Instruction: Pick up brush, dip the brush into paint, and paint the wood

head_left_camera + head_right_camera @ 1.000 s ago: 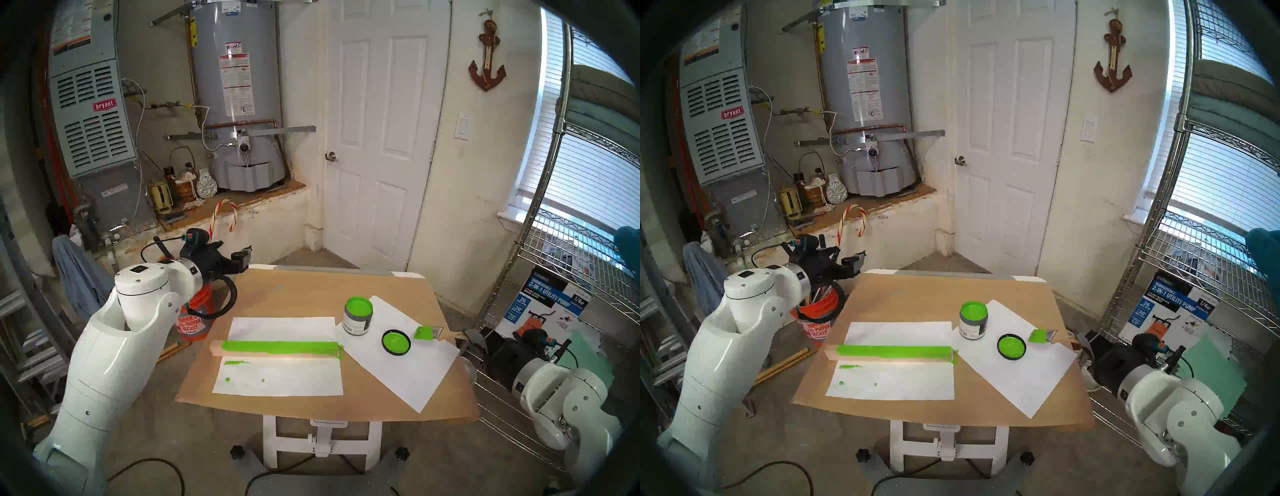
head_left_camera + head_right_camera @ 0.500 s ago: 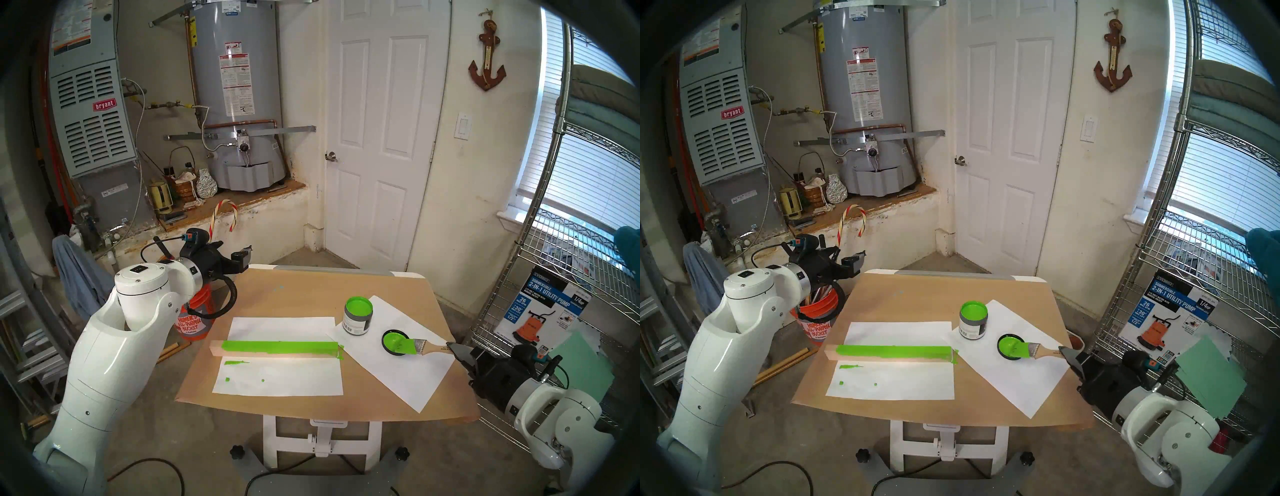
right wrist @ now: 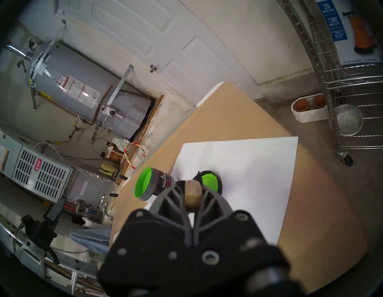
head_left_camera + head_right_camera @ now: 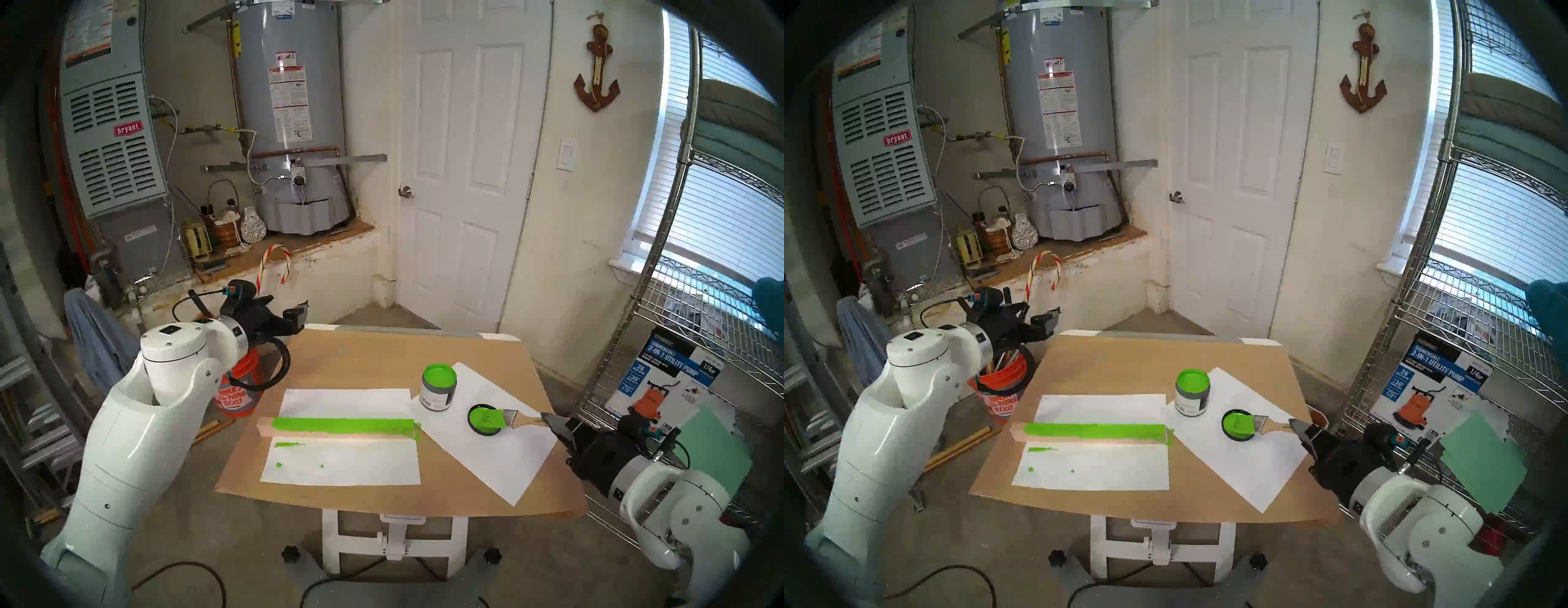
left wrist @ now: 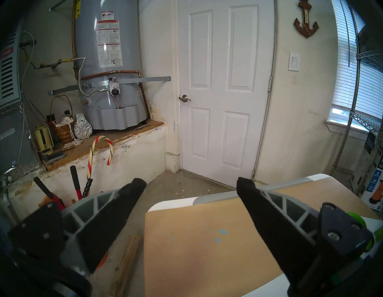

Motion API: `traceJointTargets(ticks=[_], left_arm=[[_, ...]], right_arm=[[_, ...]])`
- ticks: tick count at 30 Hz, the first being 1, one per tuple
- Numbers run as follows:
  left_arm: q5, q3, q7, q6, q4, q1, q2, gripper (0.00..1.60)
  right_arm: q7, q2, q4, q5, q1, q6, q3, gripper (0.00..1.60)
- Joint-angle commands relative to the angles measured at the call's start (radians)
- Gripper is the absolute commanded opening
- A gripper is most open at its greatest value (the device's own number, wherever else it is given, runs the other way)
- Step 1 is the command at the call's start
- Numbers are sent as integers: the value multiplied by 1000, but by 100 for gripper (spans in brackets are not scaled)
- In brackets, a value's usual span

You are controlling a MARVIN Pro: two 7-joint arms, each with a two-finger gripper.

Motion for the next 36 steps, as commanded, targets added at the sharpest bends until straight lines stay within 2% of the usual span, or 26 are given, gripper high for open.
traceJointTargets(ticks=[1,11,27,36], left_arm=[[-2,-9,1,-2,-17,-9,2,160],[-2,-9,1,-2,-17,-10,2,160],[-2,-9,1,-2,-17,-9,2,160],[-2,-9,1,-2,-17,-9,2,160]], right_arm=[[9,10,9,10,57,-3,-10,0],[-2,12,24,13,96,-15,-44,0],[-84,31,20,25,146,-11,-76,0],[-154,36,39,17,204,-22,-123,0]])
